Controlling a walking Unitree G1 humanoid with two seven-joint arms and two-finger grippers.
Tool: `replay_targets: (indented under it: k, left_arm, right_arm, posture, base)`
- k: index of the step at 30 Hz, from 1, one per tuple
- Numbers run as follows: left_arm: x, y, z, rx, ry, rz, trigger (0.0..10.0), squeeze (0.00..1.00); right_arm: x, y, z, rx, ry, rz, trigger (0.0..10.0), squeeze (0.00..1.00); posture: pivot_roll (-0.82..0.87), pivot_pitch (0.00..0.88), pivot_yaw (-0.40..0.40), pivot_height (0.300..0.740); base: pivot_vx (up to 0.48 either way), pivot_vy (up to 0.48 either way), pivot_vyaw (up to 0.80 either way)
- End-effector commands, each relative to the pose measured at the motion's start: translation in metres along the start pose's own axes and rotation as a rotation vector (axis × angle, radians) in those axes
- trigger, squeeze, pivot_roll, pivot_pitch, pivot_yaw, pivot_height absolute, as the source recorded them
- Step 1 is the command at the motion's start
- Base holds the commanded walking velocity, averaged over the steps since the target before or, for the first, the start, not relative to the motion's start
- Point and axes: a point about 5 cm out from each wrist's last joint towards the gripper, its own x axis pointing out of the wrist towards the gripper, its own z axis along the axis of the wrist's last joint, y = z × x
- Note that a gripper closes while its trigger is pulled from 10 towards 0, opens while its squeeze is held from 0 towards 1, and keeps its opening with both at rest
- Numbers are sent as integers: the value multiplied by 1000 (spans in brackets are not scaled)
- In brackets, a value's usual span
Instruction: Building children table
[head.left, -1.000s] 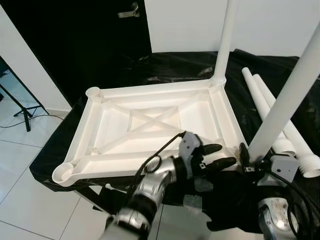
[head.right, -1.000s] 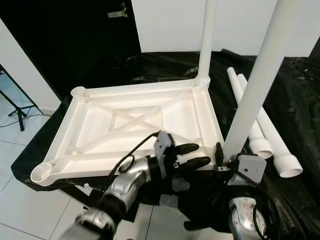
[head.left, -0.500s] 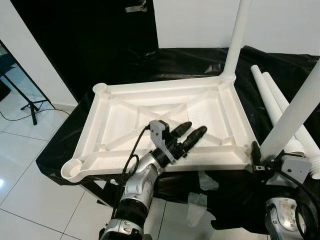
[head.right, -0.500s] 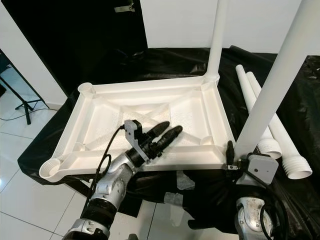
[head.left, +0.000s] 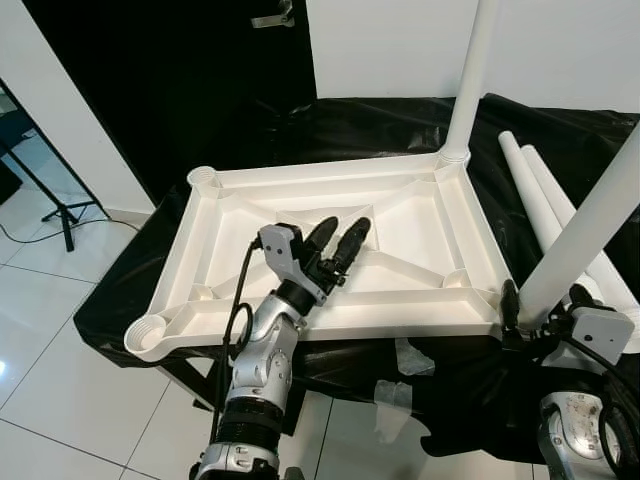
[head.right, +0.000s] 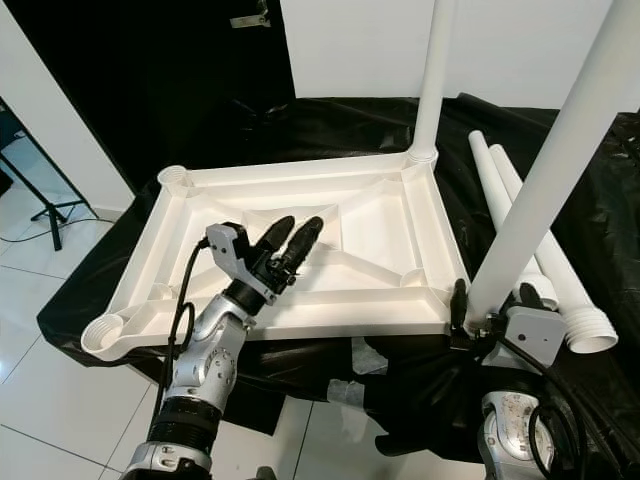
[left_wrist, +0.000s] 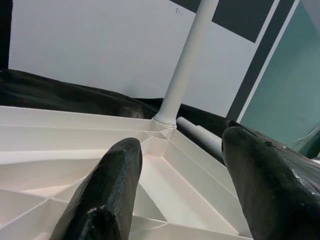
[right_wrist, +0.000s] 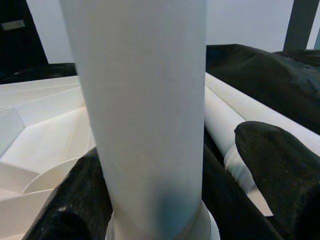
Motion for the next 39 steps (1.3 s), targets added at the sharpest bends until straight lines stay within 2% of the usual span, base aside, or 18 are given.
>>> replay_targets:
  k: [1, 4, 12, 20, 24, 31, 34, 39]
  left_arm:
    - [-19, -5, -17, -38, 28, 77, 10000, 0]
    - [-21, -4, -16, -34, 31, 90, 10000, 0]
    - [-39, -2, -19, 78, 111, 122, 10000, 0]
    - [-49, -1, -29, 120, 192, 140, 10000, 0]
    - [-62, 3, -32, 125, 232, 177, 10000, 0]
    - [-63, 5, -31, 122, 220, 196, 10000, 0]
    - [-59, 4, -24, 91, 171, 203, 10000, 0]
    - [-58, 1, -18, 87, 129, 191, 10000, 0]
  right_arm:
    - [-3, -1, 1, -9, 11, 10, 10000, 0]
    - [-4, -2, 2, -12, 12, 11, 10000, 0]
    - [-19, -5, 3, -8, 43, 55, 10000, 0]
    - [-22, -8, 5, -15, 49, 63, 10000, 0]
    - [-24, -9, 5, -20, 54, 70, 10000, 0]
    - [-22, -7, 5, -15, 54, 85, 10000, 0]
    - [-20, -6, 3, -13, 55, 92, 10000, 0]
    - [-18, -4, 2, -13, 55, 98, 10000, 0]
  posture:
    - [60, 0, 74, 740]
    - [60, 0, 75, 740]
    - [57, 0, 77, 740]
    - [57, 0, 74, 740]
    - [62, 0, 70, 740]
    - [70, 0, 63, 740]
    - [74, 0, 59, 740]
    - [76, 0, 58, 740]
  base:
    - [0, 0, 0]
    - [0, 0, 0]
    - [0, 0, 0]
    - [0, 0, 0]
    - [0, 0, 0]
    - [0, 0, 0]
    - [0, 0, 0]
    - [0, 0, 0]
